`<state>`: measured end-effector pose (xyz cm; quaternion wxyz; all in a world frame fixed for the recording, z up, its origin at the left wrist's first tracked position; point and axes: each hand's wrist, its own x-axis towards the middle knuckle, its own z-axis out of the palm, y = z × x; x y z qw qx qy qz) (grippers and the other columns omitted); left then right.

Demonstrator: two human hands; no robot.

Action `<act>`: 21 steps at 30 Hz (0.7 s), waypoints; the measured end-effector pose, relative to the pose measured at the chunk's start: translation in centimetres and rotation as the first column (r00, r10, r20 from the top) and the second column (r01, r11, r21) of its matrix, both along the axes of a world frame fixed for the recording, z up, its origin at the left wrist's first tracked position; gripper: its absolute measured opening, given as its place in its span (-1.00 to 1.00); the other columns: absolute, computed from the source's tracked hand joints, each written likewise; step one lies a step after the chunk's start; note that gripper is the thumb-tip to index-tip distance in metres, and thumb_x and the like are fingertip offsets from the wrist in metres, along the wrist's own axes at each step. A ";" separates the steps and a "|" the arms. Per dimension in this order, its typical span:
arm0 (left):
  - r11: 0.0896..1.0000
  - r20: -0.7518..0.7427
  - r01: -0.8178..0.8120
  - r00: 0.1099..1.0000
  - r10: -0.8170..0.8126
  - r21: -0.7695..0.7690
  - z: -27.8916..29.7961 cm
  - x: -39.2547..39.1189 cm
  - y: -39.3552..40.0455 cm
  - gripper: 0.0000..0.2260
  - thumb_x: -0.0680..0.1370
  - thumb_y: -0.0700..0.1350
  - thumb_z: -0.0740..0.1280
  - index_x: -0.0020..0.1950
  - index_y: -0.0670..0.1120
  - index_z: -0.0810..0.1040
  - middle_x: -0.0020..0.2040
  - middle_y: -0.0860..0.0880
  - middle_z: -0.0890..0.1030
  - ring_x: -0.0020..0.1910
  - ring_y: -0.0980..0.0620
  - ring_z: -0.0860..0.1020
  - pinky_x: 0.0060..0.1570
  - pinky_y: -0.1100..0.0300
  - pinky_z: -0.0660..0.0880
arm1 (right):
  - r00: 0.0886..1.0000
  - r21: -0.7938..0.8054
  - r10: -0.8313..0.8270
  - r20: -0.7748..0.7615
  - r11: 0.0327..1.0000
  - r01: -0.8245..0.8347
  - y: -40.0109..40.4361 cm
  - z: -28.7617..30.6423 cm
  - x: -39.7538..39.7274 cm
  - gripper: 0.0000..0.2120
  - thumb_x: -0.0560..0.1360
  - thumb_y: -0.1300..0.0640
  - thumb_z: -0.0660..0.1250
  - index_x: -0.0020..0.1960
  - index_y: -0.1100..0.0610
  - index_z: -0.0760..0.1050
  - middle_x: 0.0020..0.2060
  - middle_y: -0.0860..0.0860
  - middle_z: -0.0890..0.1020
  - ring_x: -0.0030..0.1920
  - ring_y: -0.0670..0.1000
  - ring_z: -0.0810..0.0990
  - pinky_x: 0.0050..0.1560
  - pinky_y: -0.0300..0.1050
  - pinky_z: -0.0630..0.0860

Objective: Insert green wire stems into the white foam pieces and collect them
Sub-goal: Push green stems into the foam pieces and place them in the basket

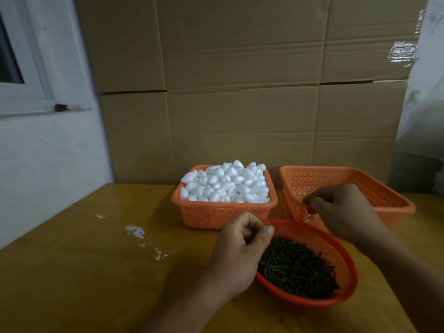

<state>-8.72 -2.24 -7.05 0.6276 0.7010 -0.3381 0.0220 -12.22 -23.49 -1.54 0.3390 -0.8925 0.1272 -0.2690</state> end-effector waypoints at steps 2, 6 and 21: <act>1.000 0.010 -0.024 1.000 0.024 0.010 0.1 0.0 0.0 -0.82 0.63 -0.06 0.35 -0.16 -0.04 0.50 -0.41 0.10 0.45 -0.42 0.19 0.38 -0.39 0.28 0.34 | 0.999 -0.021 0.031 0.029 0.999 -0.031 0.9 -0.5 -1.5 -0.78 0.55 0.24 0.32 -0.05 -0.05 0.65 -0.35 -0.05 0.68 -0.55 -0.08 0.55 -0.61 -0.28 0.39; 0.996 0.045 -0.085 0.996 0.083 0.039 0.1 0.2 0.1 -0.82 0.67 -0.08 0.28 -0.12 -0.06 0.51 -0.41 0.10 0.49 -0.44 0.22 0.40 -0.39 0.32 0.34 | 1.000 -0.190 0.013 0.021 0.982 -0.009 1.9 -2.1 -3.1 -0.75 0.54 0.20 0.33 0.10 -0.10 0.62 -0.15 -0.11 0.64 -0.30 -0.09 0.62 -0.26 -0.07 0.61; 0.653 0.485 -0.614 0.777 0.401 0.444 5.3 8.6 3.2 -0.85 0.52 -0.08 0.45 0.03 -0.11 0.64 -0.11 -0.03 0.66 -0.02 -0.05 0.58 0.01 0.05 0.52 | 0.987 -0.335 0.121 0.103 0.939 -0.080 3.4 -3.4 -3.7 -0.76 0.51 0.10 0.37 0.16 0.00 0.66 -0.20 -0.38 0.39 -0.05 -0.04 0.59 0.06 0.16 0.56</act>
